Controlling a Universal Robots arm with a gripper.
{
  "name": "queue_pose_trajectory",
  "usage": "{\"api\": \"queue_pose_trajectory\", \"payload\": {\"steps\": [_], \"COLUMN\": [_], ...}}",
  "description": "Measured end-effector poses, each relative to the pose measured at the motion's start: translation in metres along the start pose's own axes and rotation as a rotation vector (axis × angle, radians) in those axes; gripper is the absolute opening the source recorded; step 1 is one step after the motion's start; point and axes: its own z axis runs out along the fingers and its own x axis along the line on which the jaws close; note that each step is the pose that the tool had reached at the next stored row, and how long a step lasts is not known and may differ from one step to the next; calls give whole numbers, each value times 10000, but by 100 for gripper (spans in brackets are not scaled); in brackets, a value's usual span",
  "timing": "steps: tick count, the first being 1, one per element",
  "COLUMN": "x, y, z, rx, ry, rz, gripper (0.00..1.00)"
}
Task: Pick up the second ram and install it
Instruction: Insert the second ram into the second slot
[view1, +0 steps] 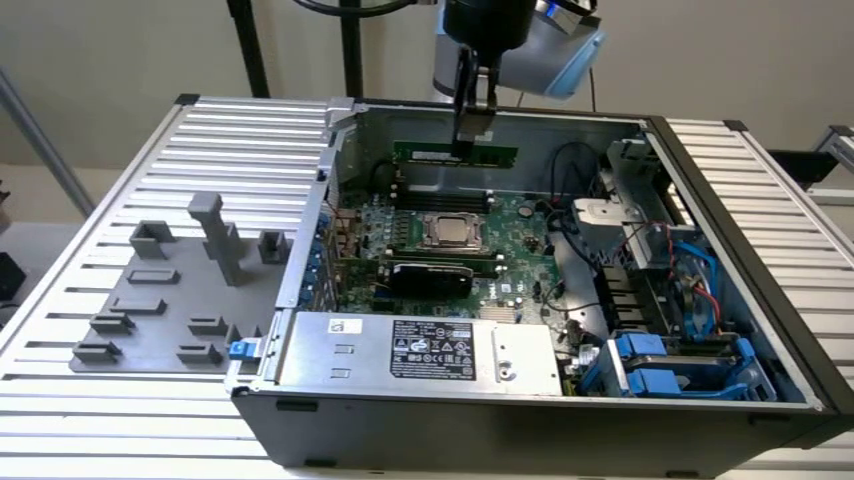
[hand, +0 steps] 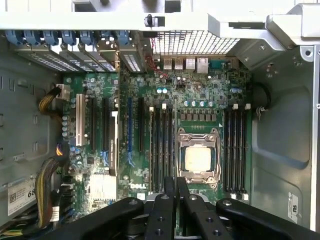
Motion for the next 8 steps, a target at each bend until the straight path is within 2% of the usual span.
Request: {"api": "queue_pose_trajectory", "payload": {"steps": [4, 8], "x": [-2, -29], "y": [0, 11], "z": [5, 78], "rx": [2, 23], "ry": [0, -2], "rz": [0, 0], "gripper": [0, 0]}}
